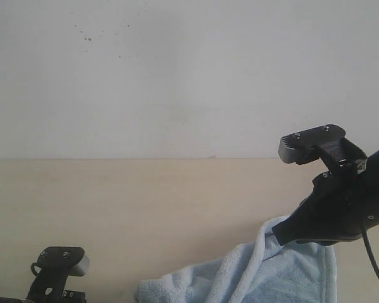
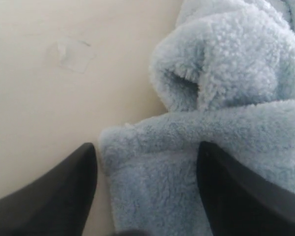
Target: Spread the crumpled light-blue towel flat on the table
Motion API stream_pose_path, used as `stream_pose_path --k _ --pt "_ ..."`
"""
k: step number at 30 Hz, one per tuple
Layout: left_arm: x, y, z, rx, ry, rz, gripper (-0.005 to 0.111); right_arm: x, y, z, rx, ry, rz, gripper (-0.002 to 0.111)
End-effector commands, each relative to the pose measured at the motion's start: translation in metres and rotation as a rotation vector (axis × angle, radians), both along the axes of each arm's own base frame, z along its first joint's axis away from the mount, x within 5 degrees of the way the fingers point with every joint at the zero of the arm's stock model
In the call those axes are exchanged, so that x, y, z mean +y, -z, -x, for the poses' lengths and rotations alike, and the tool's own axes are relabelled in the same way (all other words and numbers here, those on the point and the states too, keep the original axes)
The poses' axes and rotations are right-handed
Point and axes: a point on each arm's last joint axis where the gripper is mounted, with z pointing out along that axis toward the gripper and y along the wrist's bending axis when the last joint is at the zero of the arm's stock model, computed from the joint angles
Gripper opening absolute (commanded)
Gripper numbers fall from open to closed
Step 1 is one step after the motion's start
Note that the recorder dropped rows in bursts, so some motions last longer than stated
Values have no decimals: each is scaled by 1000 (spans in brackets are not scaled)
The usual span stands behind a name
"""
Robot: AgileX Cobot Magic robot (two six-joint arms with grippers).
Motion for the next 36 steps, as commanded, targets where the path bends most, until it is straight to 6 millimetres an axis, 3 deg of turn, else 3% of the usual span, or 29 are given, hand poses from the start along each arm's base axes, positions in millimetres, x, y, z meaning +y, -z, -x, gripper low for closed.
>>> stream_pose_path --k 1,8,17,24,36 --pt "5 11 3 51 -10 -56 51 -1 -3 2 -10 -3 -5 0" --pt "2 10 5 32 49 -53 26 0 -3 1 -17 2 -13 0" --pt "-1 8 5 12 94 -21 6 1 -3 2 1 6 -35 0" --pt "-5 -12 7 -32 128 30 5 2 -2 4 20 -8 -31 0" --pt "7 -71 29 -161 150 68 5 2 -2 5 27 -18 -27 0"
